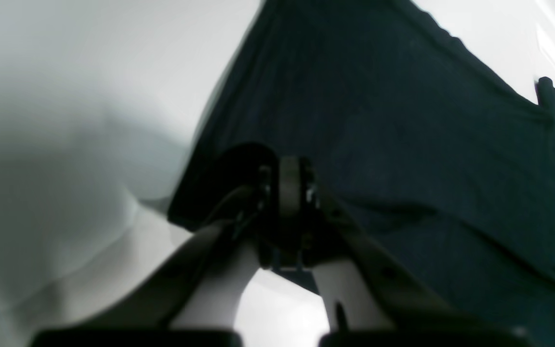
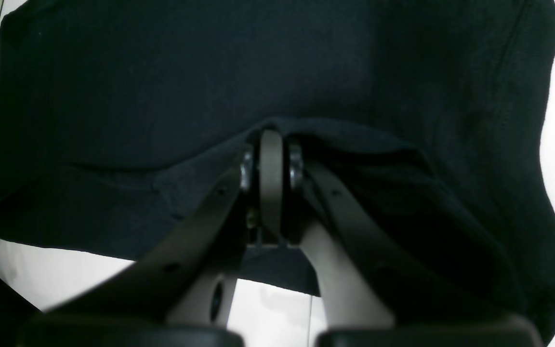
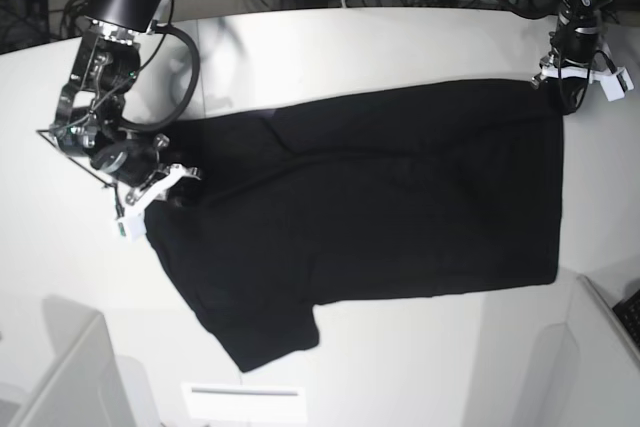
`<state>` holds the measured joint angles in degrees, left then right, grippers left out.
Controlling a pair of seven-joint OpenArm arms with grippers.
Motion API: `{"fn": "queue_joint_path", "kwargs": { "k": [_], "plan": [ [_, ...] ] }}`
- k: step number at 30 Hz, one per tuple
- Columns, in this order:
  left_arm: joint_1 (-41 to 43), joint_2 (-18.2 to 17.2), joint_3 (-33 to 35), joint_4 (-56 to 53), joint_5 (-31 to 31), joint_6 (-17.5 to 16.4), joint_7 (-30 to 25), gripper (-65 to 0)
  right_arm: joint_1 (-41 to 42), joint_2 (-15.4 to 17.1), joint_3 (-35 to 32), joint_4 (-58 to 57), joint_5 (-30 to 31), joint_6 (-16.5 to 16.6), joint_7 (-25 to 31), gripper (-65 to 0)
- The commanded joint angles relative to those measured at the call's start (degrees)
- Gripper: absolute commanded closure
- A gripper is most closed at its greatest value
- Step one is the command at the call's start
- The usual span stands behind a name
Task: Fold the T-shirt properly
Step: 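Fold the sleeve near the right gripper inward over the shirt body, then release and regrasp the shoulder edges with both grippers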
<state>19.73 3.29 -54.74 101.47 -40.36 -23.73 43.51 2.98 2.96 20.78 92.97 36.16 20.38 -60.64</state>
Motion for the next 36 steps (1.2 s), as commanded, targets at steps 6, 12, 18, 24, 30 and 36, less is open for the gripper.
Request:
{"fn": "queue_joint_path", "kwargs": {
  "k": [6, 12, 18, 24, 30, 36],
  "plan": [
    [-0.17, -0.52, -0.16, 0.90, -0.74, 1.79, -1.18, 0.0, 1.19, 0.51, 0.19, 0.97, 1.24, 0.23, 1.35, 0.0],
    [-0.78, -0.52, -0.51, 0.90, -0.74, 1.79, -1.18, 0.0, 1.19, 0.51, 0.19, 0.97, 1.24, 0.15, 1.26, 0.0],
    [-0.87, -0.52, -0.60, 1.17, -0.83, 1.79, -1.18, -18.1, 1.10, 0.60, 0.28, 0.97, 1.24, 0.15, 1.35, -6.6],
    [-0.87, -0.70, -0.60, 1.17, -0.92, 1.53, -1.26, -33.4, 1.10, 0.60, 1.25, 0.97, 1.33, 0.15, 1.35, -30.0],
    [-0.25, -1.75, -0.69, 1.87, -1.18, 1.35, -1.26, -34.6, 1.19, 0.51, 8.63, 1.58, 1.33, 0.15, 1.35, -29.9],
    [2.65, -1.22, -4.03, 6.00, -1.27, 0.47, -1.26, -34.6, -3.82, -0.02, 15.40, 10.02, 1.33, -8.65, 1.35, -30.5]
  ]
}}
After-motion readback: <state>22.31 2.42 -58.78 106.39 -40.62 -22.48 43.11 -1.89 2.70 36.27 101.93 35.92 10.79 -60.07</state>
